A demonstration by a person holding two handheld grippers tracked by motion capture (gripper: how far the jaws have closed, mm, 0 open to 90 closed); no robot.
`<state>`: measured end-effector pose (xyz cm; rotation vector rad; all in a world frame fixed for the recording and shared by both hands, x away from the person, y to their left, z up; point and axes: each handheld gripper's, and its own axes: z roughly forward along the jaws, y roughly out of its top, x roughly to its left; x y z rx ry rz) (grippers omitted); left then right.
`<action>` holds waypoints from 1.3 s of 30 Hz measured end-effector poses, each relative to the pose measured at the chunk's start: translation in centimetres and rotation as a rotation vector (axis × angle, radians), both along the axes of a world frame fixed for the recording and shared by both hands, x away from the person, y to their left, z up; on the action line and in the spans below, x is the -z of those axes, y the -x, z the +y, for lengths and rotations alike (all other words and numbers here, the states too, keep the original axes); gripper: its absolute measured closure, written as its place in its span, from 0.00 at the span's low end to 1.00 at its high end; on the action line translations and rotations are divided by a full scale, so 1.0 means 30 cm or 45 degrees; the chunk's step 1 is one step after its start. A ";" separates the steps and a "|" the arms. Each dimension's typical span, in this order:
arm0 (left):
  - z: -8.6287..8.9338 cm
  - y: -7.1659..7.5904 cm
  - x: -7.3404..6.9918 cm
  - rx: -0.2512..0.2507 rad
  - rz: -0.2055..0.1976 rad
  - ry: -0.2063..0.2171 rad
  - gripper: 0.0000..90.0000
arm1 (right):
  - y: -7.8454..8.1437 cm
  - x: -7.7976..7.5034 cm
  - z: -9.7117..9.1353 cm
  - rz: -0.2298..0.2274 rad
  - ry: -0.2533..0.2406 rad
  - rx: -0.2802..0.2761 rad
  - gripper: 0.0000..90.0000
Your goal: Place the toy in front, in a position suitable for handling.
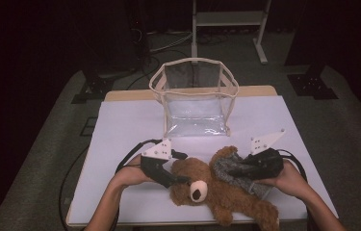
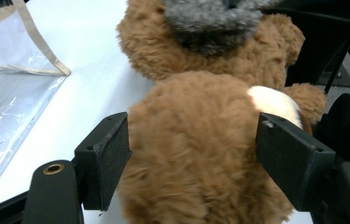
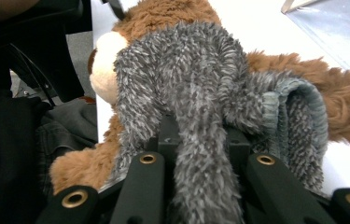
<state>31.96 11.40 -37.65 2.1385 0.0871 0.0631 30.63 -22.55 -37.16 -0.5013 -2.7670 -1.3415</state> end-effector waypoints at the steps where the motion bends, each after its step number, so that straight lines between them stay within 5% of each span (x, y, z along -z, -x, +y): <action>1: -0.002 0.000 0.004 0.010 0.016 0.008 0.28 | 0.011 0.001 -0.002 -0.007 -0.006 -0.001 0.83; 7: -0.019 -0.018 0.036 0.043 0.129 0.027 0.23 | 0.038 0.010 -0.007 -0.032 -0.022 -0.009 0.83; 10: -0.034 -0.032 0.056 0.047 0.239 0.042 0.22 | 0.047 0.019 -0.014 -0.031 -0.045 -0.010 0.83; 13: -0.057 -0.048 0.074 0.044 0.314 0.012 0.22 | 0.055 0.027 -0.020 -0.030 -0.067 -0.004 0.83; 15: -0.066 -0.055 0.075 0.038 0.352 -0.027 0.33 | 0.060 0.030 -0.022 -0.037 -0.072 0.001 0.83; 19: -0.076 -0.040 0.046 -0.002 0.252 -0.101 0.57 | 0.065 0.027 -0.023 -0.059 -0.077 0.021 0.83; 20: -0.078 -0.034 0.028 -0.010 0.186 -0.120 0.60 | 0.064 0.025 -0.023 -0.061 -0.080 0.027 0.83; 24: -0.076 -0.048 -0.009 -0.054 0.082 -0.122 0.67 | 0.045 0.009 -0.026 -0.067 -0.098 0.071 0.83; 33: -0.014 -0.073 -0.028 -0.130 0.028 -0.110 0.69 | 0.039 0.009 0.048 -0.136 -0.098 0.091 0.83; 37: 0.013 -0.051 -0.011 -0.101 0.019 -0.114 0.67 | 0.042 -0.001 0.079 -0.140 -0.084 0.057 0.83; 39: 0.026 -0.028 0.001 -0.092 0.008 -0.071 0.67 | 0.039 -0.015 0.066 -0.126 -0.101 0.050 0.83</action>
